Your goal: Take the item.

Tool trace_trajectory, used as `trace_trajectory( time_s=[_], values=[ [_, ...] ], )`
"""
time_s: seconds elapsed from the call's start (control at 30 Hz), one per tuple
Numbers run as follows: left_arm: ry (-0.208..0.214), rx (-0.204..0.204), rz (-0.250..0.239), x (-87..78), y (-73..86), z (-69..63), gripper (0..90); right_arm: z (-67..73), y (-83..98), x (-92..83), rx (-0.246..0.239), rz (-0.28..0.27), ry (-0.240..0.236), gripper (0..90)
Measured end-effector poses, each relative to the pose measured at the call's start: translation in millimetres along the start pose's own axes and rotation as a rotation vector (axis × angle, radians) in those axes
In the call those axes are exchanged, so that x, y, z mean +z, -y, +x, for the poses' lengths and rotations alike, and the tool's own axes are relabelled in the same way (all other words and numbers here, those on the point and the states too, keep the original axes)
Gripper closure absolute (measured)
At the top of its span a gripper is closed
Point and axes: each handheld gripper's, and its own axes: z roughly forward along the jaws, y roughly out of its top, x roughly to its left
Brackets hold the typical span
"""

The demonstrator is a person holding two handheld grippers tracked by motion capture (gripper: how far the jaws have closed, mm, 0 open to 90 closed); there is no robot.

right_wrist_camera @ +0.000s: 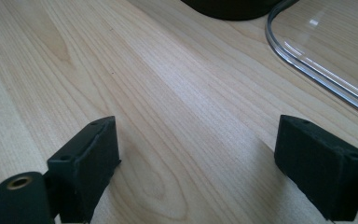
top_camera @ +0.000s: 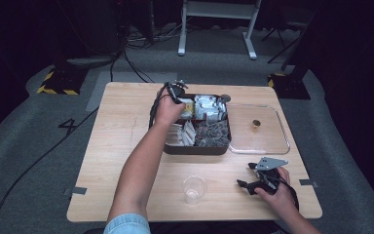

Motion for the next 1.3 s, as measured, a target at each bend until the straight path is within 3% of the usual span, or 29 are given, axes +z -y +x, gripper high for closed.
trace_trajectory(
  time_s=[0.37,0.7,1.1,1.3],
  values=[
    [0.057,0.027,-0.071,-41.6,-0.9,-4.8,90.0,0.2,0.0,-0.1,0.003,0.001,-0.002,13.8],
    [0.095,0.078,-0.124,-86.7,11.8,-17.2,90.0,0.0,0.1,-0.1,0.0,0.001,-0.002,13.8],
    [0.195,0.153,-0.193,-142.5,44.6,-48.5,90.0,0.0,0.1,-0.1,0.0,0.001,-0.003,13.8],
    [0.243,0.183,-0.215,-162.3,64.2,-62.5,90.0,0.0,0.1,-0.1,0.0,0.001,-0.003,13.8]
  ],
)
